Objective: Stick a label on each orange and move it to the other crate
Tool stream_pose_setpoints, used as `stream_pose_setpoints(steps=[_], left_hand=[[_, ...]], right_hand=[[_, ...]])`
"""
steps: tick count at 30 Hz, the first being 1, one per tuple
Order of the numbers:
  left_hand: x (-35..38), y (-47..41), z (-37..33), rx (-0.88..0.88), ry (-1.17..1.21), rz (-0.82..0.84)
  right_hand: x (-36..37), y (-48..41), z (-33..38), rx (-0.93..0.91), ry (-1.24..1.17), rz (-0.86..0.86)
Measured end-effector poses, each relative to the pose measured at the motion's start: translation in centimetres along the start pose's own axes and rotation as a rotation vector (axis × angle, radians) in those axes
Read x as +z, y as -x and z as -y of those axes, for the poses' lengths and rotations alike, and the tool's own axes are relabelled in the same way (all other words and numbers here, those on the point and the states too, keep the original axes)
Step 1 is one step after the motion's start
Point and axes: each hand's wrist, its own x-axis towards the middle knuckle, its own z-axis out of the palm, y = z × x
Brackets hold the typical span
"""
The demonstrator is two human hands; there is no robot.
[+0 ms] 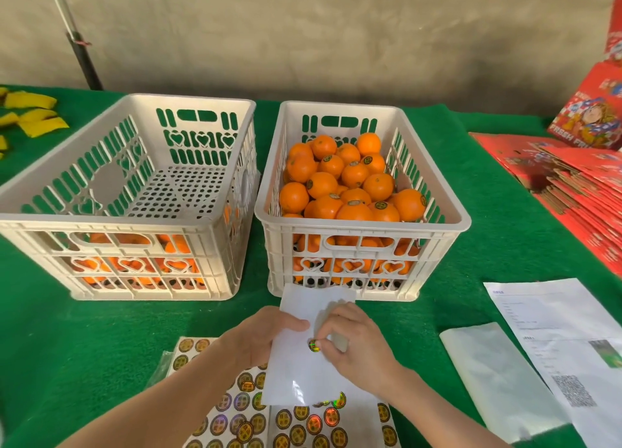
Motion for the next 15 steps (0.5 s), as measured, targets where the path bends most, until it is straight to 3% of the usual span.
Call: stream_pose_setpoints(steps=[3, 6, 10, 15], left_hand=[[-0.4, -0.2, 0.4, 0.032, -0.24, -0.032], [-0.3, -0.2, 1.0, 0.113, -0.624, -0.054], [-1.0, 1.8, -0.1, 0.394, -1.058, -0.471], [-5.1, 9.1, -5.2, 1.068, -0.877, -0.626]], right_hand=[[-1.1, -1.3, 1.1, 0.095, -0.097, -0.036], [-2.6, -3.8, 3.2, 0.084, -0.194, -0.097], [-3.3, -7.8, 6.5, -0.003, -0.24, -0.167], [-1.5, -13.5, 9.9, -0.126, -0.255, -0.297]])
